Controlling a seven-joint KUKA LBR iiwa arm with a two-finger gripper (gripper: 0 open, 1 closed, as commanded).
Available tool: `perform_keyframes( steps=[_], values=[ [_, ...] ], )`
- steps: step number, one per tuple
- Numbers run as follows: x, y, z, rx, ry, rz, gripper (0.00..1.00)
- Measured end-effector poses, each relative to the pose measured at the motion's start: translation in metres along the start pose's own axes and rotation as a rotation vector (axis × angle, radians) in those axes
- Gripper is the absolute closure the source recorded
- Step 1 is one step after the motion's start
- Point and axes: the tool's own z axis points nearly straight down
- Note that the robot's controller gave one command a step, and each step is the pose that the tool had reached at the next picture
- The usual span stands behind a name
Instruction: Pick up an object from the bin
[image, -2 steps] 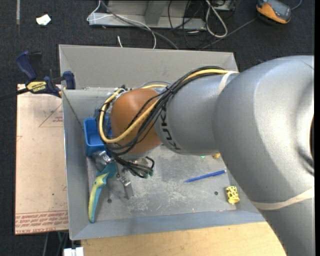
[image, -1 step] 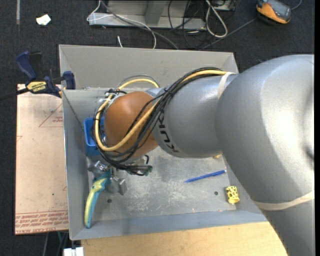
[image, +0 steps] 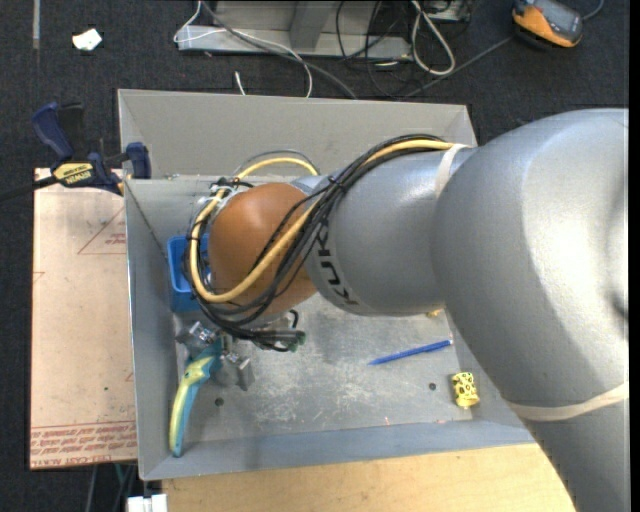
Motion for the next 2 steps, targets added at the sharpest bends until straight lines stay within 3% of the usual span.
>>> perform_keyframes(
  steps=[1, 2],
  values=[
    [0.000, 0.001, -0.058, -0.005, 0.006, 0.000, 1.00],
    [-0.001, 0.002, -0.084, -0.006, 0.008, 0.001, 1.00]
  ],
)
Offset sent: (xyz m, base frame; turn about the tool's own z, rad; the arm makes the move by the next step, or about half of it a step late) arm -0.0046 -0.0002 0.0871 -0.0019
